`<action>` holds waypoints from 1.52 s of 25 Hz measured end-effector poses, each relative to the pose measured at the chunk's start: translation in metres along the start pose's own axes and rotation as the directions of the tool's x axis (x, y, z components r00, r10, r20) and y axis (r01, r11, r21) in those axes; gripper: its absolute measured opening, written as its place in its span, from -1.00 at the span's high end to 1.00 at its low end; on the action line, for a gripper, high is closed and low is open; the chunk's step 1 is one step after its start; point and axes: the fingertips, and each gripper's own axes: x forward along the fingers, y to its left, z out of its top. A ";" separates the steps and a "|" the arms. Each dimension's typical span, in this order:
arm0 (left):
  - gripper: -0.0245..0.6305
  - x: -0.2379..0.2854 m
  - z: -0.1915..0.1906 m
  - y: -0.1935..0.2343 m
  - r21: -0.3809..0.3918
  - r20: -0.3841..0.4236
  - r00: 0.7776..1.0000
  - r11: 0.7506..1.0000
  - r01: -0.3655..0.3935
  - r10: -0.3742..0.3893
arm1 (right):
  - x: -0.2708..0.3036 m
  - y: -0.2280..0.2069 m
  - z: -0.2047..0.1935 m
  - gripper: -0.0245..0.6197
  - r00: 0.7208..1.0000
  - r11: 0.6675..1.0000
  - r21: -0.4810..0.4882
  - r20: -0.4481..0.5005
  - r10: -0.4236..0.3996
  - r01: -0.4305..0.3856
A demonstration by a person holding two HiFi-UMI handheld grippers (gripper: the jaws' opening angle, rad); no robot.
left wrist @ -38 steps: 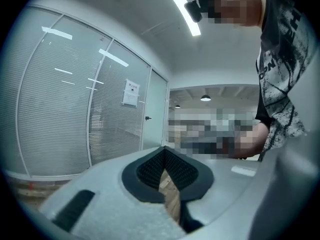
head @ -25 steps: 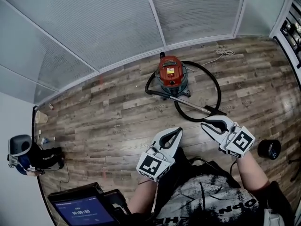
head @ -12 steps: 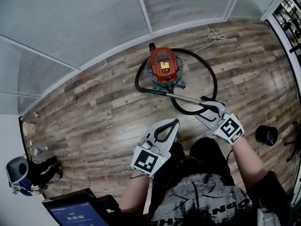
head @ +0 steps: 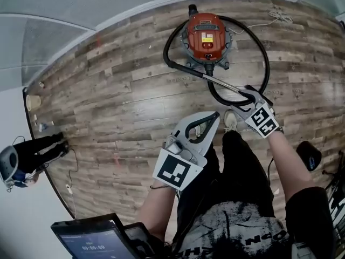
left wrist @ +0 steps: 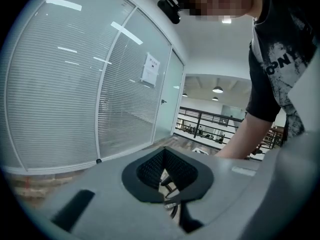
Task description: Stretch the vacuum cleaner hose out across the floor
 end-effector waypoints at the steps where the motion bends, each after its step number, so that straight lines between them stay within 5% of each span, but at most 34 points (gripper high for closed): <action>1: 0.92 0.006 -0.007 0.001 -0.004 -0.008 1.000 1.000 -0.007 0.007 | 0.014 -0.004 -0.011 0.20 1.000 1.000 0.001 -0.018 0.012 -0.012; 8: 0.92 0.041 -0.067 0.031 -0.044 0.018 0.998 0.997 -0.064 0.065 | 0.092 -0.053 -0.088 0.17 0.985 0.998 -0.054 -0.172 0.025 -0.034; 11: 0.92 0.060 -0.098 0.058 -0.152 0.103 0.989 0.984 -0.089 0.105 | 0.135 -0.073 -0.132 0.16 0.977 0.999 -0.038 -0.214 0.014 -0.022; 13: 0.92 0.079 -0.130 0.078 -0.100 0.088 0.992 0.992 -0.080 0.089 | 0.177 -0.092 -0.160 0.10 0.968 0.999 -0.042 -0.249 0.017 -0.028; 17: 0.92 0.112 -0.199 0.102 -0.050 0.068 0.996 0.997 -0.060 0.063 | 0.260 -0.100 -0.216 0.00 0.944 0.995 -0.050 -0.323 0.064 -0.085; 22: 0.92 0.133 -0.252 0.129 -0.149 0.136 0.981 0.981 -0.121 0.141 | 0.342 -0.095 -0.259 0.02 0.889 0.971 -0.117 -0.437 0.138 -0.209; 25: 0.92 0.135 -0.272 0.137 -0.198 0.141 0.975 0.970 -0.141 0.171 | 0.377 -0.090 -0.281 0.25 0.867 0.969 -0.061 -0.464 0.183 -0.238; 28: 0.92 0.132 -0.283 0.141 -0.230 0.121 0.975 0.961 -0.153 0.184 | 0.390 -0.083 -0.287 0.67 0.859 0.961 -0.085 -0.475 0.192 -0.262; 32: 0.92 0.126 -0.277 0.142 -0.258 0.108 0.972 0.950 -0.174 0.208 | 0.379 -0.079 -0.275 0.73 0.875 0.949 -0.152 -0.449 0.182 -0.276; 38: 0.92 0.115 -0.243 0.134 -0.291 0.097 0.972 0.940 -0.177 0.213 | 0.335 -0.065 -0.213 0.74 0.930 0.963 -0.127 -0.315 0.187 -0.237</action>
